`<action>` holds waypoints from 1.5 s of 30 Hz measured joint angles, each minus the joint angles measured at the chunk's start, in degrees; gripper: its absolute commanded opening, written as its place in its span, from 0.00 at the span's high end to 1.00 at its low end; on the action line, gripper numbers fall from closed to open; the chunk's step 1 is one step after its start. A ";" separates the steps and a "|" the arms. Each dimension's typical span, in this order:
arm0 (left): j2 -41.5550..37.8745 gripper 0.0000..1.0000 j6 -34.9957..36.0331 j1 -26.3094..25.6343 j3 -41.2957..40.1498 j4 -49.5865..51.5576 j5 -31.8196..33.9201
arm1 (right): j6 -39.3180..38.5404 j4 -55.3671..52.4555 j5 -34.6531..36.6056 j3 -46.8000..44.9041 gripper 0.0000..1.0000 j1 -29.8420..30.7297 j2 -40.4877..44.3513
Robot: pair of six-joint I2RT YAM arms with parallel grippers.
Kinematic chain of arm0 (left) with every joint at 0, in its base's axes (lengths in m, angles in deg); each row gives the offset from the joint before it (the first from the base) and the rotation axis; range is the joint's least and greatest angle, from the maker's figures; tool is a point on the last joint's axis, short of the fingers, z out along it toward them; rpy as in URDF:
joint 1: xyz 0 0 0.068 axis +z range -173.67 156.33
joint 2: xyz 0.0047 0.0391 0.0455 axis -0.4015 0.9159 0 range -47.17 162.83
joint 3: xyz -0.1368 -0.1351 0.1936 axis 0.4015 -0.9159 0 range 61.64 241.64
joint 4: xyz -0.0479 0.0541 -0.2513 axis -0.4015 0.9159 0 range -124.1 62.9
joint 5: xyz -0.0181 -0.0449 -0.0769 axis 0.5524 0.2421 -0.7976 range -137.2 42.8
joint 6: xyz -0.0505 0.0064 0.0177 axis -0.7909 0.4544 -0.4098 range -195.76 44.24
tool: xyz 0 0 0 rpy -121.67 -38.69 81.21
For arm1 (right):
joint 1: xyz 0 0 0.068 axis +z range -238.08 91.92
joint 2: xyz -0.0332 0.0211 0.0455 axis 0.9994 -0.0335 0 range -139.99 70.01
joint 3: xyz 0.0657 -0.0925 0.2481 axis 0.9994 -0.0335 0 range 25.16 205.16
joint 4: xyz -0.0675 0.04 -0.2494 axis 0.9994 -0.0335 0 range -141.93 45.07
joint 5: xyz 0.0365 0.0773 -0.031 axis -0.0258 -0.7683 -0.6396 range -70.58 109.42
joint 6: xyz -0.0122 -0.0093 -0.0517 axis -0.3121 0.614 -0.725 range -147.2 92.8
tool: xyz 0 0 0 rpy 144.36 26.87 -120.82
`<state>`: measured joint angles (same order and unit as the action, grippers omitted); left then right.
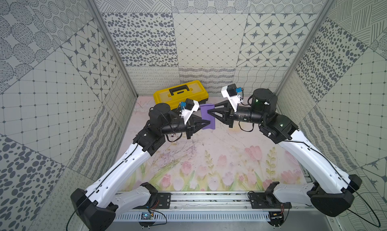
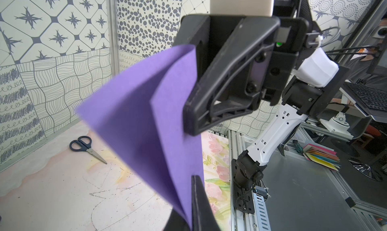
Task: Fold the square paper along the opposite sides
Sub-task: Smooth out the paper.
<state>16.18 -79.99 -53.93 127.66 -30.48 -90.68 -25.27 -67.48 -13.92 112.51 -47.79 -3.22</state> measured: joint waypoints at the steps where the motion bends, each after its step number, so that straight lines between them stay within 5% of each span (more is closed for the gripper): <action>1: -0.28 0.96 0.13 -0.02 -0.33 0.00 -0.13 | -0.42 0.00 -0.04 -0.02 0.65 0.00 0.02; 6: -2.12 0.98 1.05 -0.04 -1.62 -0.02 -1.14 | -2.99 -0.04 -2.23 -0.90 0.55 -0.04 1.31; 16: -3.37 0.98 1.81 -0.07 -2.03 -0.42 -4.04 | -6.34 0.00 -9.75 -1.64 0.55 -0.15 4.09; 29: -3.39 0.98 1.79 -0.11 -2.03 -0.76 -7.80 | -6.69 0.00 -10.16 -1.66 0.53 -0.17 2.99; 45: -2.64 0.97 1.79 -0.11 -2.03 -0.81 -8.79 | -6.84 0.07 -14.05 -1.64 0.76 -0.17 0.98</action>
<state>13.54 -78.19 -54.04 125.62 -31.29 -99.47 -32.11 -67.41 -27.97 110.87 -47.96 -2.24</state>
